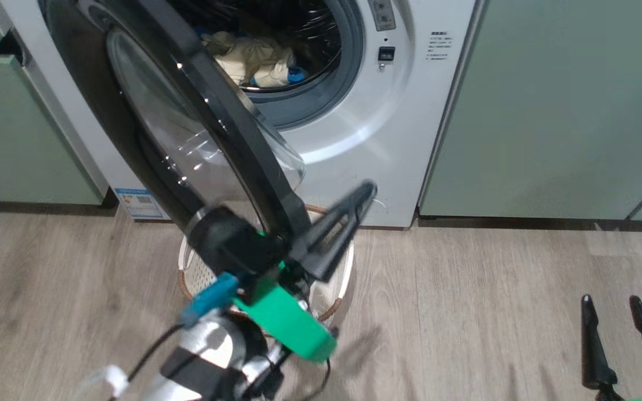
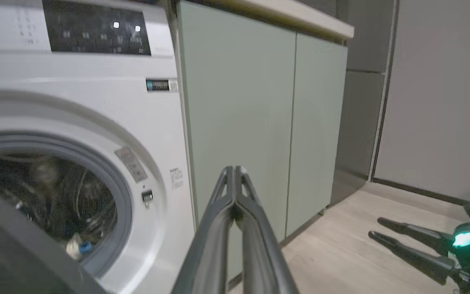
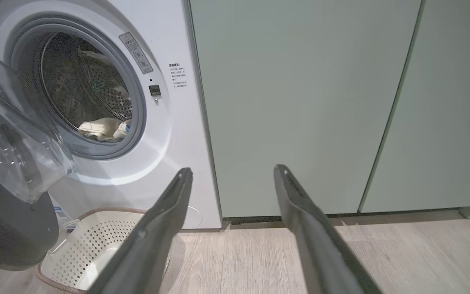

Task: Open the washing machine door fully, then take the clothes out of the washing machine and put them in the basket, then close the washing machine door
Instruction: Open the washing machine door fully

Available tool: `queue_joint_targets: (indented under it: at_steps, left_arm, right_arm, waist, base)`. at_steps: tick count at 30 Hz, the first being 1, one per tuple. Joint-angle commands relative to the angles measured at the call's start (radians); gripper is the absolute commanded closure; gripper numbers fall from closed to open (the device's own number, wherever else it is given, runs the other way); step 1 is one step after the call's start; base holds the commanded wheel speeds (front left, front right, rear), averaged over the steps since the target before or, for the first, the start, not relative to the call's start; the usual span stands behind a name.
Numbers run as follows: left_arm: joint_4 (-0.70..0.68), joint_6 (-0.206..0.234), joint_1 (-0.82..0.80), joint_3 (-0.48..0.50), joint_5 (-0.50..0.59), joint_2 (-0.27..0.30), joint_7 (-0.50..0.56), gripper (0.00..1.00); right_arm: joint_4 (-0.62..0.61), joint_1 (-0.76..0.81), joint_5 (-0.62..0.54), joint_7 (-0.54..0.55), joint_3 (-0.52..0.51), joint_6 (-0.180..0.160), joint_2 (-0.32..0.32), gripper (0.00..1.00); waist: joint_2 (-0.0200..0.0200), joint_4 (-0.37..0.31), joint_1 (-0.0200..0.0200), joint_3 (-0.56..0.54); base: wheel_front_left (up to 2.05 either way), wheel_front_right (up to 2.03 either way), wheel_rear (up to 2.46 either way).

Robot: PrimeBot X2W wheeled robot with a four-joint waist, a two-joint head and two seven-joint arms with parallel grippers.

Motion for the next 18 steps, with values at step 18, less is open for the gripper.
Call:
queue_joint_targets:
  at_steps: [18]
  left_arm:
    - [0.171, 0.061, 0.002, 0.041, 0.015, 0.025, 0.025, 1.00]
  right_arm:
    - [-0.037, -0.020, -0.010, -0.010, 0.033, 0.004, 0.001, 0.00]
  waist:
    - [-0.0001, -0.022, 0.0000, 0.010]
  base:
    - [0.00, 0.00, 0.00]
